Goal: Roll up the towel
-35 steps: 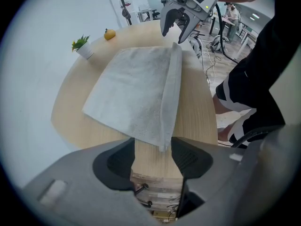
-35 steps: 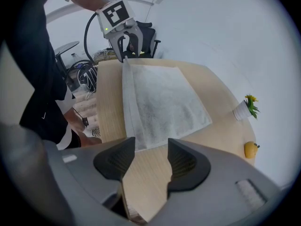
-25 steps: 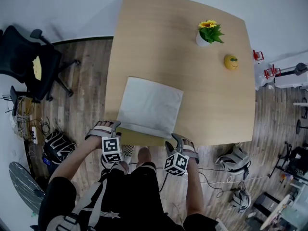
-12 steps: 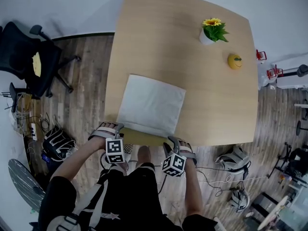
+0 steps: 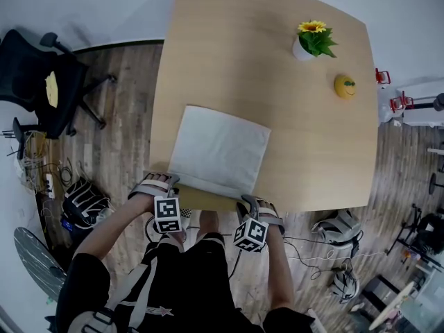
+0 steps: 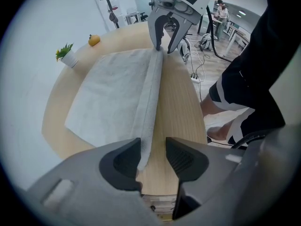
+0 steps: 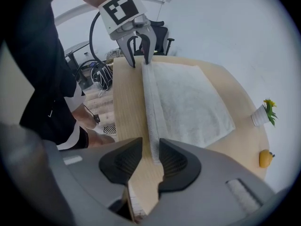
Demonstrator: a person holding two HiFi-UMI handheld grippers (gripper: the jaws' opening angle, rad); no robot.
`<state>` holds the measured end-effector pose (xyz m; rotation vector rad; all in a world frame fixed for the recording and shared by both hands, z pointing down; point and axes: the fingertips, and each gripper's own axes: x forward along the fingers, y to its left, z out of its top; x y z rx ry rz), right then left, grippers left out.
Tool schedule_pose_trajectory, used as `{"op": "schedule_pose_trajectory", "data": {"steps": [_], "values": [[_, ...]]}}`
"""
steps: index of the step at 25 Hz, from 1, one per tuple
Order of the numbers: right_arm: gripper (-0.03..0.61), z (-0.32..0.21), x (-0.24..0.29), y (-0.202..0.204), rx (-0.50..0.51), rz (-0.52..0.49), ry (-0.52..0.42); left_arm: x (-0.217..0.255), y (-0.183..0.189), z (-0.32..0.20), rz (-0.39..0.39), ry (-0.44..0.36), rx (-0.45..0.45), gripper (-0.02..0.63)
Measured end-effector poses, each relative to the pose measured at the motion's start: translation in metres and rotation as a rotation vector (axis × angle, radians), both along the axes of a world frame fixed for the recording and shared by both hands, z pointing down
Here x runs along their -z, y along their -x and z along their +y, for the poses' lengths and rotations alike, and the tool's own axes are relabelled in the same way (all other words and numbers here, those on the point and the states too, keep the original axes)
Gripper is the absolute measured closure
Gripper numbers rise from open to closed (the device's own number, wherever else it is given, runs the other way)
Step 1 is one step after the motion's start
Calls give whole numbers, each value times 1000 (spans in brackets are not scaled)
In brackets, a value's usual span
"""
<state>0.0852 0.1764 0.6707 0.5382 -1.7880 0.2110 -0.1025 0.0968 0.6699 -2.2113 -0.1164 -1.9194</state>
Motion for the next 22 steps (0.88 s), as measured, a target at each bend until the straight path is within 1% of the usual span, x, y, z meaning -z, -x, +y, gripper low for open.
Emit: {"op": "schedule_pose_trajectory", "data": {"steps": [2,4,6,8,12,16,18,20,22], "values": [[463,1,-3,0,7,7,8,0,0,0,-1,12,15,433],[466,1,-4,0,7,6,21,1,1,-2,-2,4,20,433],[466,0,-4,1,3,0,34,2,1,-8,-3,-21,21,487],[466,1,-4,1,3,-3,43,2,1,-11,-7,-29,22,489],[466,0,-5,1,10,-1,51,-2,3,-9,-28,-26,0,489],[468,0,-5,1,15,2,56,-3,2,-9,-32,-18,-5,498],[469,1,-5,2,17,4,56,-2,3,-9,-32,-32,-8,503],[470,2,-5,2,19,9,54,-1,2,-12,-27,-65,-12,568],[474,1,-5,1,23,14,50,-2,1,-13,-24,-81,-15,568]]}}
